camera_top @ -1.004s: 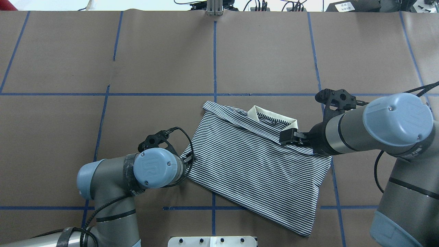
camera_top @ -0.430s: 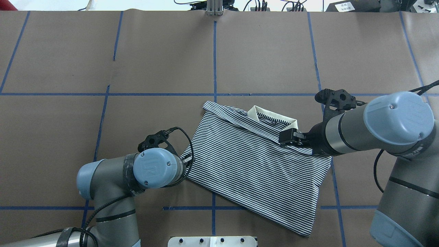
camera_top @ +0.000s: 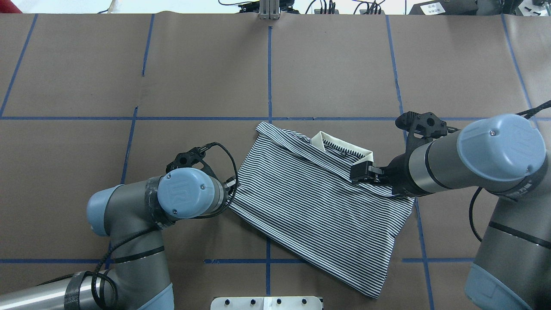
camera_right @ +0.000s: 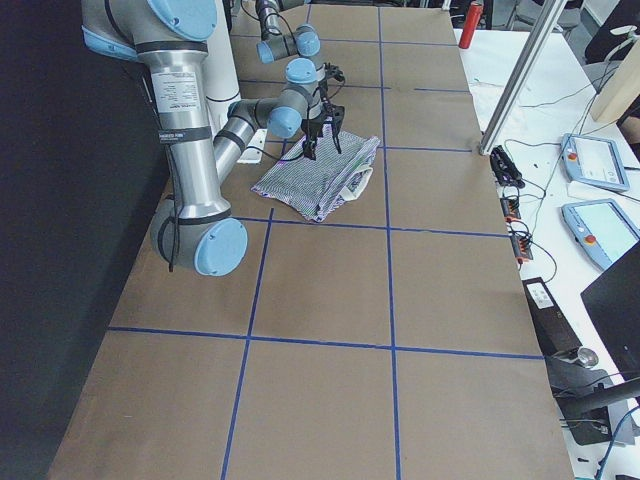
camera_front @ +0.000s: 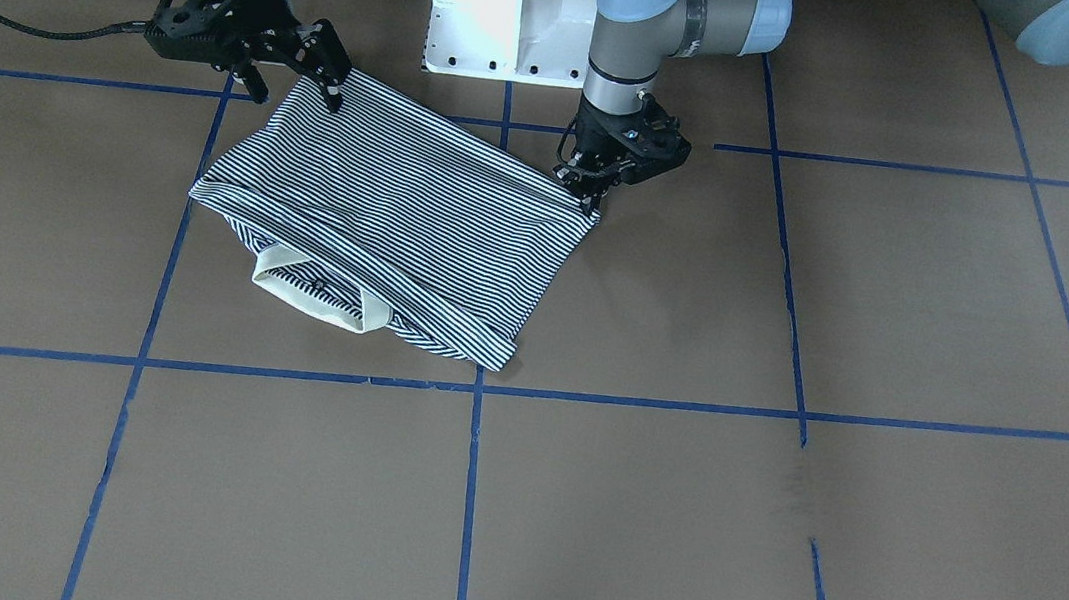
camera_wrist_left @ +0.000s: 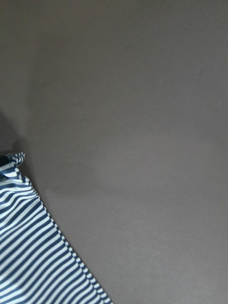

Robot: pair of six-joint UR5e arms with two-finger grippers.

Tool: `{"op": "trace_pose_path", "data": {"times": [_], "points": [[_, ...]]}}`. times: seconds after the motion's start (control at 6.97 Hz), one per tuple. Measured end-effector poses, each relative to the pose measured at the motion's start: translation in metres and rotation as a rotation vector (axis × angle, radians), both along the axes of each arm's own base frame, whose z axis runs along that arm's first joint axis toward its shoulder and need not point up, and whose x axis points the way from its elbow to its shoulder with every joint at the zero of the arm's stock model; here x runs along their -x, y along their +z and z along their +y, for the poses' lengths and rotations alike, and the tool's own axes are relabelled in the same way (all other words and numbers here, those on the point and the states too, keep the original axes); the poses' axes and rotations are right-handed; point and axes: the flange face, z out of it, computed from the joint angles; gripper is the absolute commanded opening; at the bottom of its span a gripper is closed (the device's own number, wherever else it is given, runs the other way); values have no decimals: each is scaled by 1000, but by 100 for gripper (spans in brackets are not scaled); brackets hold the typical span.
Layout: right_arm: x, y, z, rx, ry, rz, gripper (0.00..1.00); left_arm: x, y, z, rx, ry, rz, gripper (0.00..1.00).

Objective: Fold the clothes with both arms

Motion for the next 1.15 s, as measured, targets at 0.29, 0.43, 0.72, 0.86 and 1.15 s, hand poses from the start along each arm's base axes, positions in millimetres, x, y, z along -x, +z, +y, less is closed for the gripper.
{"op": "trace_pose_path", "data": {"times": [0.29,0.43,0.72,0.86,1.15], "points": [[0,0,0,0,0,0,100,24,9,-48,-53,-25,-39,0],[-1,0,-1,0,2,0,100,35,13,-84,-97,-44,-61,0],[-1,0,-1,-1,5,2,100,32,16,-178,-213,-86,-91,0],[-1,1,-2,-2,9,4,100,22,16,-221,-274,-98,-106,0],[0,2,-3,-3,13,9,100,13,19,-273,-389,-101,-122,99]]}}
